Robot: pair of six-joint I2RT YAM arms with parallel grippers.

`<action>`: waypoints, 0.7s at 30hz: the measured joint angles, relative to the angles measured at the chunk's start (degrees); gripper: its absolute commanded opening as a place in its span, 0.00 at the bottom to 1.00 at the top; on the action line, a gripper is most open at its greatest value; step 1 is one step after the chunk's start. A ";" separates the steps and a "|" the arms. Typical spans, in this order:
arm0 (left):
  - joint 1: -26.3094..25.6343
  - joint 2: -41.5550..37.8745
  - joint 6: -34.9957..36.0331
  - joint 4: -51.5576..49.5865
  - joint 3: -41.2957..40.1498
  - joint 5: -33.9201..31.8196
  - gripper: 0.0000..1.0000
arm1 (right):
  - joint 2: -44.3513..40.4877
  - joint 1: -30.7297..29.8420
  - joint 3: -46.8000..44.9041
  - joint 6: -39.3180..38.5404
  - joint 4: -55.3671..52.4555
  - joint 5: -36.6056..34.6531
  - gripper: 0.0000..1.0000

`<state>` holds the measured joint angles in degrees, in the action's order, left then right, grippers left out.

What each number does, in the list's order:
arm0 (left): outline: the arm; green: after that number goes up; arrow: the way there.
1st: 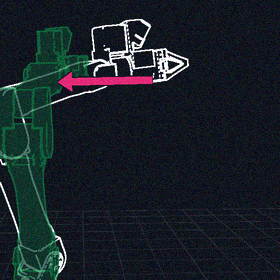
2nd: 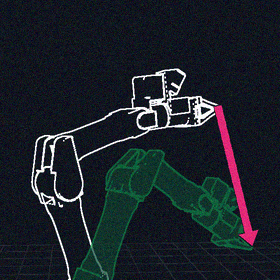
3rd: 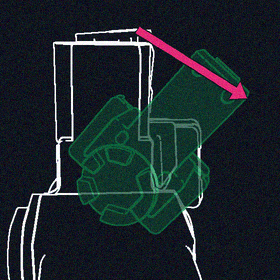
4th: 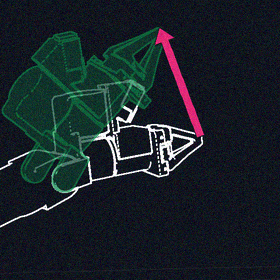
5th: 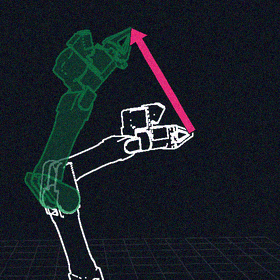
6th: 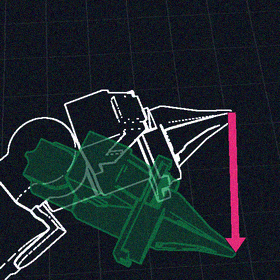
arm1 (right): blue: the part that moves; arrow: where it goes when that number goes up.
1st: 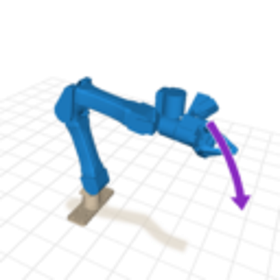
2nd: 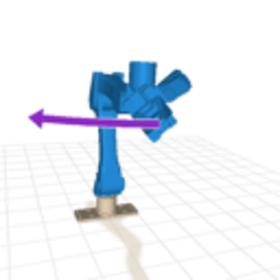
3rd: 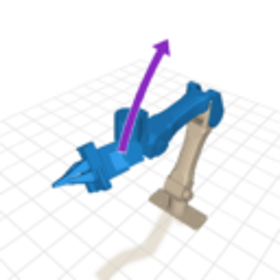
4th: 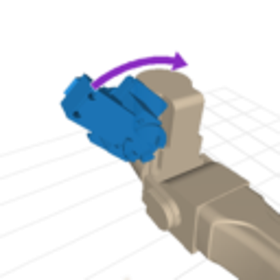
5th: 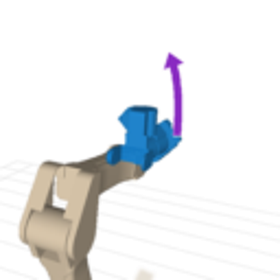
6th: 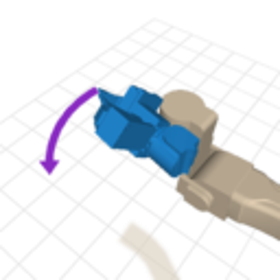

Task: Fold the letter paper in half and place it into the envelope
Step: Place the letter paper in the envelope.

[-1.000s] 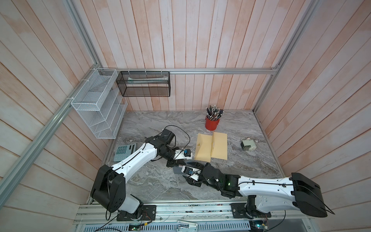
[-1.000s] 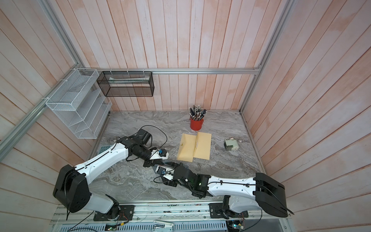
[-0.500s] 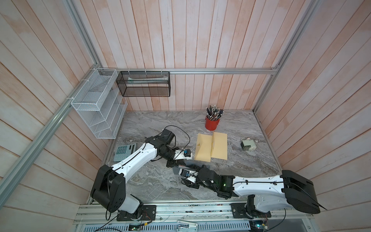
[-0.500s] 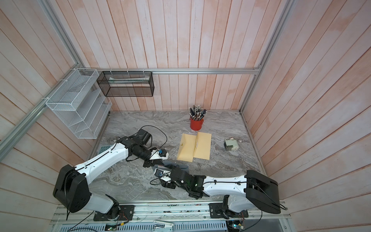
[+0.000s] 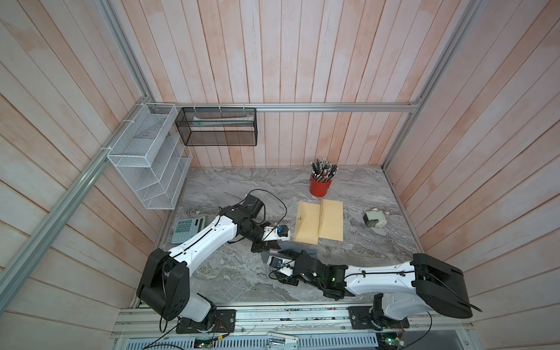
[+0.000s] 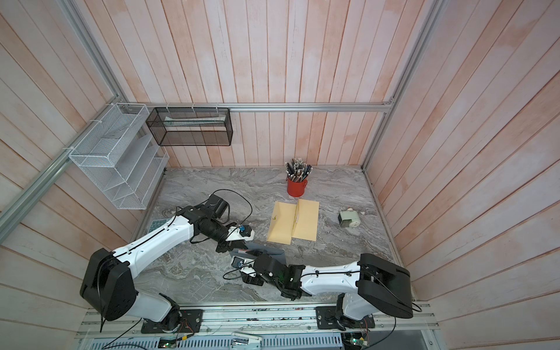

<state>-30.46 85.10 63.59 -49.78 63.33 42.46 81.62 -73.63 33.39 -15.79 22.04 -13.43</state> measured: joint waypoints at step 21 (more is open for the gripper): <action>0.00 0.00 -0.02 0.09 0.00 0.61 0.00 | -1.16 -0.28 0.74 -1.16 0.26 -1.29 0.70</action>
<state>-30.46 85.10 63.57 -49.69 63.33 43.07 80.47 -73.91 34.13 -16.95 22.31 -14.72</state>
